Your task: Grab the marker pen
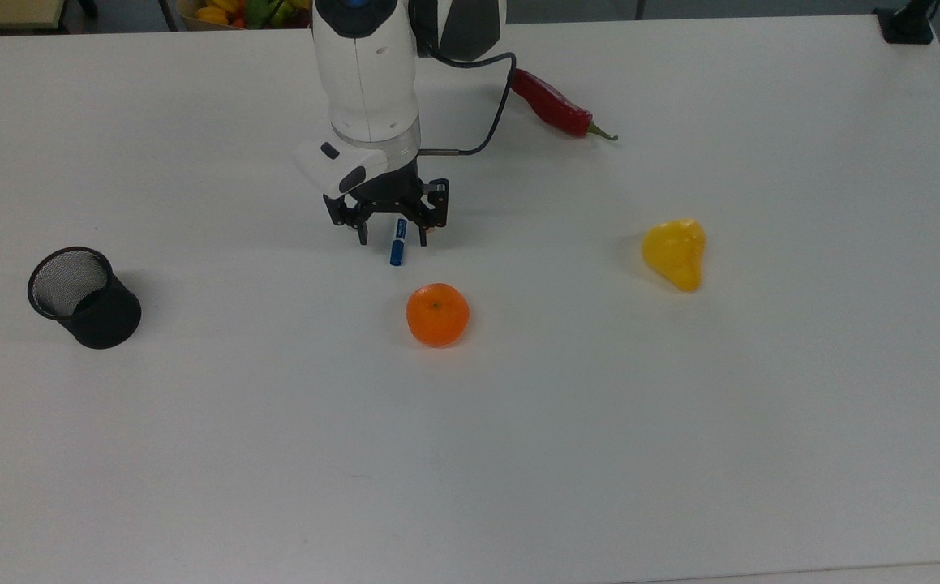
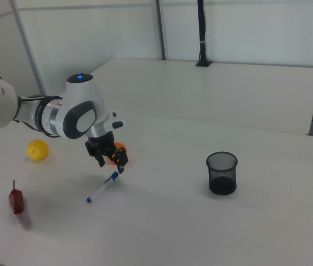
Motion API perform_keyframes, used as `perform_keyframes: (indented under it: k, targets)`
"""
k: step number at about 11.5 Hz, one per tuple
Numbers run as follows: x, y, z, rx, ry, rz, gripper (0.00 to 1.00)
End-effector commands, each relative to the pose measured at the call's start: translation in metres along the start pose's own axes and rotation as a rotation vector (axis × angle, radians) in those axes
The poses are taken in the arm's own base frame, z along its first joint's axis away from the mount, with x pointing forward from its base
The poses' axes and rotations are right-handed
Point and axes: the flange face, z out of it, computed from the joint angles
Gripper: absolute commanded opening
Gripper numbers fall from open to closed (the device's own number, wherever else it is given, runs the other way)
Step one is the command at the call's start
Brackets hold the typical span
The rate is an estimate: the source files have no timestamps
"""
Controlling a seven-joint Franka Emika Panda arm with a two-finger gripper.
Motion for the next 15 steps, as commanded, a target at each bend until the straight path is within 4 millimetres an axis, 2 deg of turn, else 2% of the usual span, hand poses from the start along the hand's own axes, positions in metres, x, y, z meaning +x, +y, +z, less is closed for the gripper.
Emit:
perform_keyframes:
  k: [1,4,6,9,12,14,15]
  targets:
    - [0.001,0.002,-0.025,-0.008,0.05,0.003,1.0]
    - [-0.001,0.015,-0.082,-0.007,0.095,0.034,1.0]
    - [-0.006,0.03,-0.14,-0.01,0.083,0.058,1.0]
    - [-0.015,0.046,-0.217,-0.012,0.06,0.089,1.0]
    - [-0.035,0.064,-0.249,-0.015,0.014,0.122,1.0]
    - [-0.037,0.079,-0.271,-0.012,0.048,0.149,1.0]
    - [-0.037,0.082,-0.273,-0.009,0.053,0.154,1.0]
